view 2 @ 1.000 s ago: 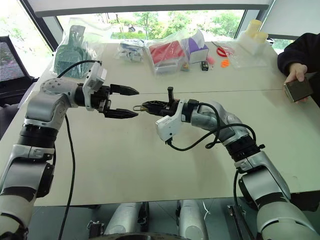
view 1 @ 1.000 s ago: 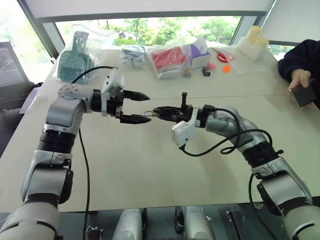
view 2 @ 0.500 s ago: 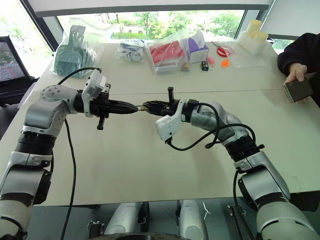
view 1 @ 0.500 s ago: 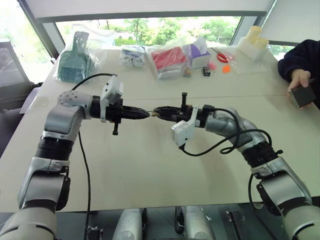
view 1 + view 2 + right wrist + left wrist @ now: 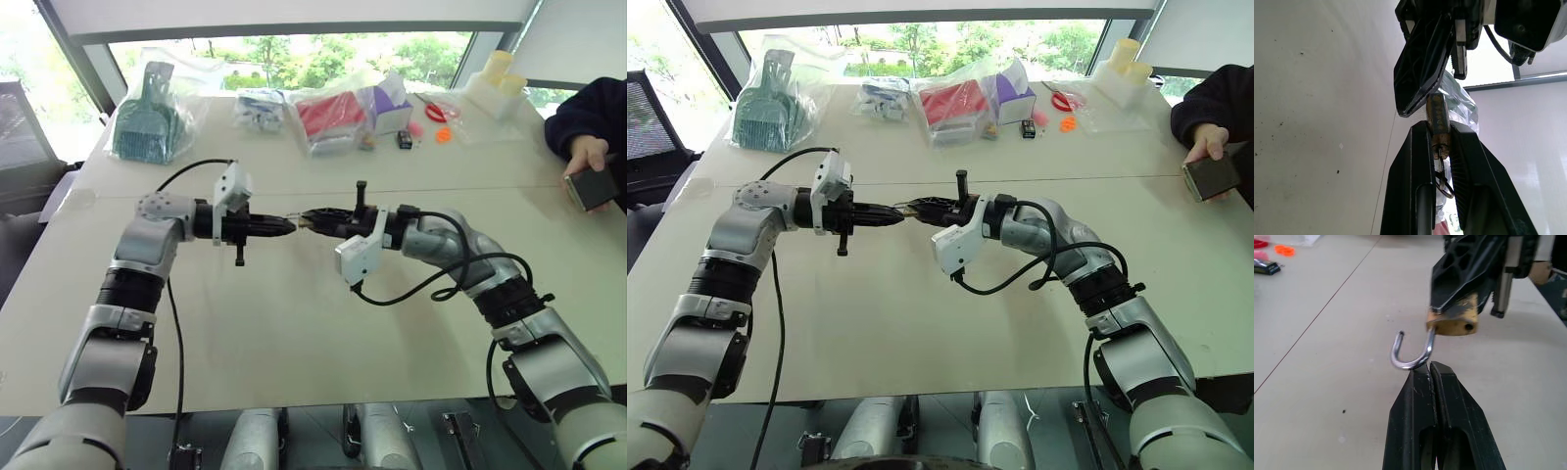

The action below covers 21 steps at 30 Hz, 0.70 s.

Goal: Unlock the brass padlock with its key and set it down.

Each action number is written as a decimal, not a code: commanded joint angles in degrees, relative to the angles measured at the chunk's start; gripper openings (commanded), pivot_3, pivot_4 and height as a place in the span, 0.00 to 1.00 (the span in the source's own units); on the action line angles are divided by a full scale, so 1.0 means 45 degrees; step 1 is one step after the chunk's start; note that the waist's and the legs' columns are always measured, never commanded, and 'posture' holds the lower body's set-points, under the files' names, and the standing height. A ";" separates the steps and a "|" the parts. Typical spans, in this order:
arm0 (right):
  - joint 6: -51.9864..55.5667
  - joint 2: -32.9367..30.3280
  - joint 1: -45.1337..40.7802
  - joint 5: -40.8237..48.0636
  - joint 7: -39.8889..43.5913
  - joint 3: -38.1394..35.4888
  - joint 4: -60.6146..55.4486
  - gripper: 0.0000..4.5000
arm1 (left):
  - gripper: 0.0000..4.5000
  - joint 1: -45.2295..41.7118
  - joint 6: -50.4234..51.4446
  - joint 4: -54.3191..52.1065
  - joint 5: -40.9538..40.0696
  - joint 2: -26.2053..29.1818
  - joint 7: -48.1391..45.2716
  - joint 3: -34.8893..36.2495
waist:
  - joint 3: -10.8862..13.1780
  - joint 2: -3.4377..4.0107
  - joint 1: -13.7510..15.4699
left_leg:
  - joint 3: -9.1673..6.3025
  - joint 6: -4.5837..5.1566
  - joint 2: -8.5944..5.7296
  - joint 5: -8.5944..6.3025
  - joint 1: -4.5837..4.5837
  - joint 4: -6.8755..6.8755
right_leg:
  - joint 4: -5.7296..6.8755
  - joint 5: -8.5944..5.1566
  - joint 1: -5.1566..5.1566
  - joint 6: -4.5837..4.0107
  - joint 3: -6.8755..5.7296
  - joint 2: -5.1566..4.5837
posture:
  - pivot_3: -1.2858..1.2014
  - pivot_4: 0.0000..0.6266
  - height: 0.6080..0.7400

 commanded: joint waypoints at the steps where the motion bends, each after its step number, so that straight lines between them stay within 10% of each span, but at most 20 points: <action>1: -0.0049 0.0071 -0.0197 0.0287 0.0002 -0.0218 -0.0581 0.00 | 0.01 -0.0407 -0.0444 0.0073 0.0062 -0.0015 0.0029 0.0208 | 0.0000 0.0000 -0.0008 | 0.0001 0.0000 0.0000 0.0000 0.0000 0.0000 | -0.0001 0.0000 0.0000 0.0000 0.0000 0.0000 | 0.52 0.24 1.00; 21: -0.0073 0.0876 0.0008 -0.2339 -0.2056 0.1092 0.2827 0.00 | 0.01 0.2589 0.1005 -0.3582 -0.0517 0.1426 0.1200 0.0827 | 0.0001 0.0003 -0.0162 | -0.0005 -0.0002 0.0004 0.0001 0.0003 -0.0006 | 0.0003 -0.0001 -0.0002 -0.0002 0.0003 -0.0002 | 0.52 0.24 1.00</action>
